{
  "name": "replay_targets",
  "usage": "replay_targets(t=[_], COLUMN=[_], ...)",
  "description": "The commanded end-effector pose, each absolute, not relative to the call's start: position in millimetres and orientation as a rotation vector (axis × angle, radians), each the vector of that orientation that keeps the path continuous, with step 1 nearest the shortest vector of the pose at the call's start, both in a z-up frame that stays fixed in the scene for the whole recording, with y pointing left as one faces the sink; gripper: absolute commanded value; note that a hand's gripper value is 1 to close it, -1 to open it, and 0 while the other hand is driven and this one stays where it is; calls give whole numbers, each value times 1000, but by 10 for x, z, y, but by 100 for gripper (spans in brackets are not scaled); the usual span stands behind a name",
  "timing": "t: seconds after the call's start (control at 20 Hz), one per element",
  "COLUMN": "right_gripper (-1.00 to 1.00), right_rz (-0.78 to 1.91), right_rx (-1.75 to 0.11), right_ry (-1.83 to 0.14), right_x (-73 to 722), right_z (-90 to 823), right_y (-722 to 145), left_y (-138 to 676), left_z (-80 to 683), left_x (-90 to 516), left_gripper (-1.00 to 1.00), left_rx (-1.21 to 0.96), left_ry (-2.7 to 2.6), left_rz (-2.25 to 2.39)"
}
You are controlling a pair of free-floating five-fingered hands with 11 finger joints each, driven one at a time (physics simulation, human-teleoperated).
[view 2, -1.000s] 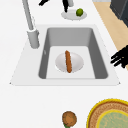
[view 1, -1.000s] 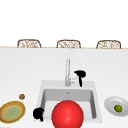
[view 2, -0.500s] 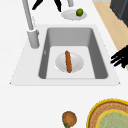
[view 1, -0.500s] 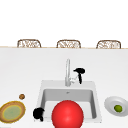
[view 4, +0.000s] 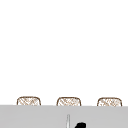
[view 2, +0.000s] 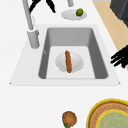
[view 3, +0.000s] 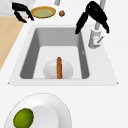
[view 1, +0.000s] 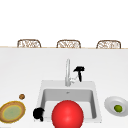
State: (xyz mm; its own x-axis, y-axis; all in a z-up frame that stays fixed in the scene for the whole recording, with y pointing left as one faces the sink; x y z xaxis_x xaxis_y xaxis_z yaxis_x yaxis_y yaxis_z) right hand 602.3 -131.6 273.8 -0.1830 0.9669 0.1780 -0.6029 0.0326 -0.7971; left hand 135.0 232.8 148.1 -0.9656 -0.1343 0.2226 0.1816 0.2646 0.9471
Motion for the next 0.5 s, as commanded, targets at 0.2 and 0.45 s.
replay_targets(t=[0.2,0.45], right_gripper=[-100,-100], right_rz=[1573,1598], right_rx=[-455,-442], right_ry=[-727,-709], right_x=[6372,6617], right_z=[2535,2204], right_y=[-1291,-1276], left_y=[2328,2328], left_z=[1481,1481], left_x=[1350,1350], left_gripper=[0,0], left_rx=[-44,-44], left_ry=[-2279,-2279], left_rz=[-1761,-1761])
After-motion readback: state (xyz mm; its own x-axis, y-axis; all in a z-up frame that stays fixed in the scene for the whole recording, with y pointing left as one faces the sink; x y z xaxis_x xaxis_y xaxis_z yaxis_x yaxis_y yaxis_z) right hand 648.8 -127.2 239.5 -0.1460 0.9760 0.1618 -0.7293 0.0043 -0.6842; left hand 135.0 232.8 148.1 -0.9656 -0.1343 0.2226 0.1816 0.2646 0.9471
